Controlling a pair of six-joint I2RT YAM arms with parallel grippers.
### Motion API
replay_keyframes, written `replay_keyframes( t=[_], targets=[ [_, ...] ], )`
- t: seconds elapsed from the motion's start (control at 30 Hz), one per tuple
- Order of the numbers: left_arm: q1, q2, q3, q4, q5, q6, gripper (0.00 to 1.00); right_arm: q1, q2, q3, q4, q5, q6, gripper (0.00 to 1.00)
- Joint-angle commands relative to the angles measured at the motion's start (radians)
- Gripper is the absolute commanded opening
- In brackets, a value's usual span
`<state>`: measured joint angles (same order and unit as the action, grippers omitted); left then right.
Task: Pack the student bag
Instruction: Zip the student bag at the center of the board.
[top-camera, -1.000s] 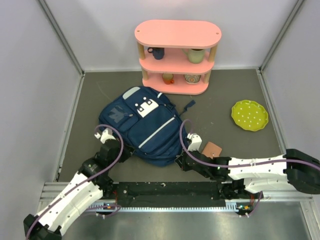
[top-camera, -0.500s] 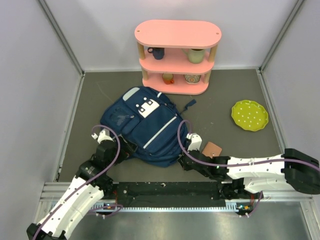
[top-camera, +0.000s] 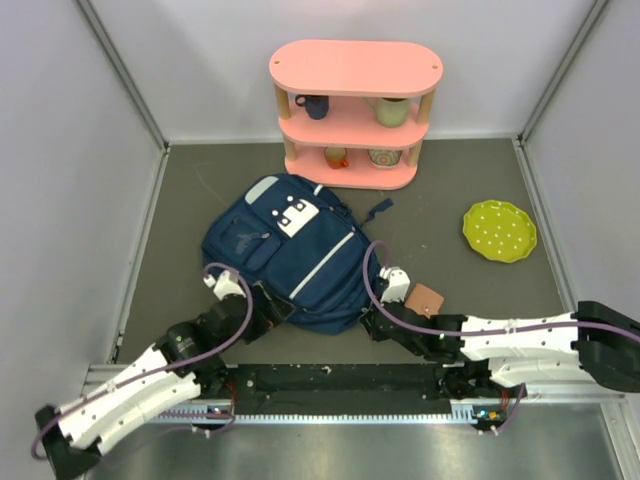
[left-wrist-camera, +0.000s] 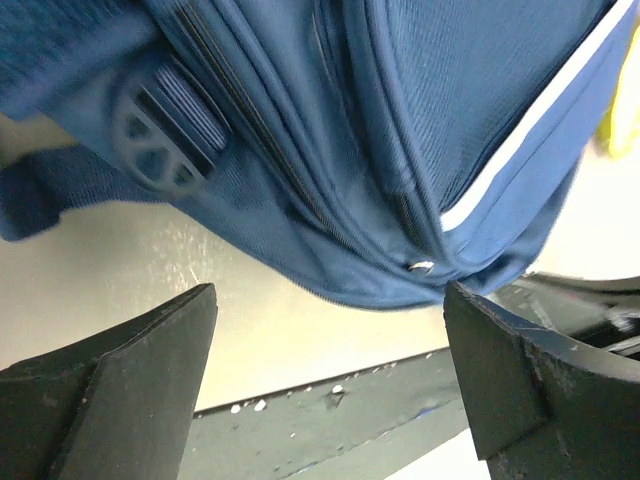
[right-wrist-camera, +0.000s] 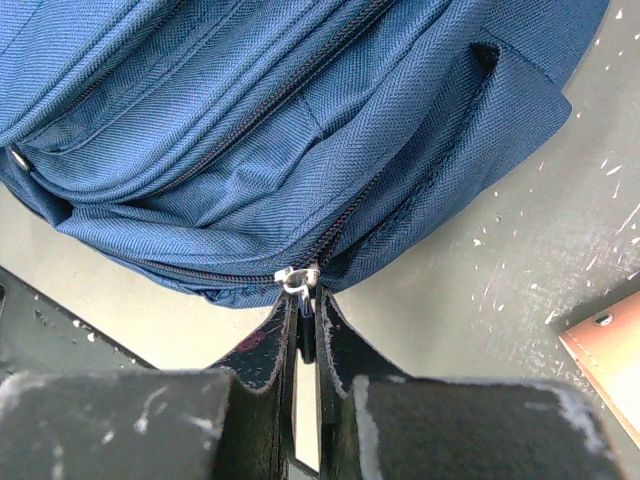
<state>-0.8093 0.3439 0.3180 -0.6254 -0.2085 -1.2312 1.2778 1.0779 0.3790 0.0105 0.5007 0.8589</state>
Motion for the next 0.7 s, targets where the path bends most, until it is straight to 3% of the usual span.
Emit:
replay_keyframes(
  t=[0.0,0.13,0.23,0.5,0.67],
  targets=[
    [-0.184,0.167,0.058,0.096,-0.192,-0.155,0.99,-0.009,-0.038,-0.014,-0.023,0.039,0.005,0.00],
    [-0.348,0.337,0.114,0.191,-0.313,-0.212,0.99,-0.008,-0.047,-0.015,-0.026,0.033,0.011,0.00],
    [-0.411,0.438,0.162,0.271,-0.371,-0.234,0.99,-0.008,-0.046,-0.015,-0.024,0.027,0.017,0.00],
    [-0.459,0.720,0.259,0.477,-0.385,-0.232,0.99,-0.008,-0.035,-0.011,-0.018,0.022,0.008,0.00],
    [-0.461,0.791,0.248,0.533,-0.371,-0.243,0.97,-0.008,-0.044,-0.017,-0.021,0.018,0.006,0.00]
  ],
)
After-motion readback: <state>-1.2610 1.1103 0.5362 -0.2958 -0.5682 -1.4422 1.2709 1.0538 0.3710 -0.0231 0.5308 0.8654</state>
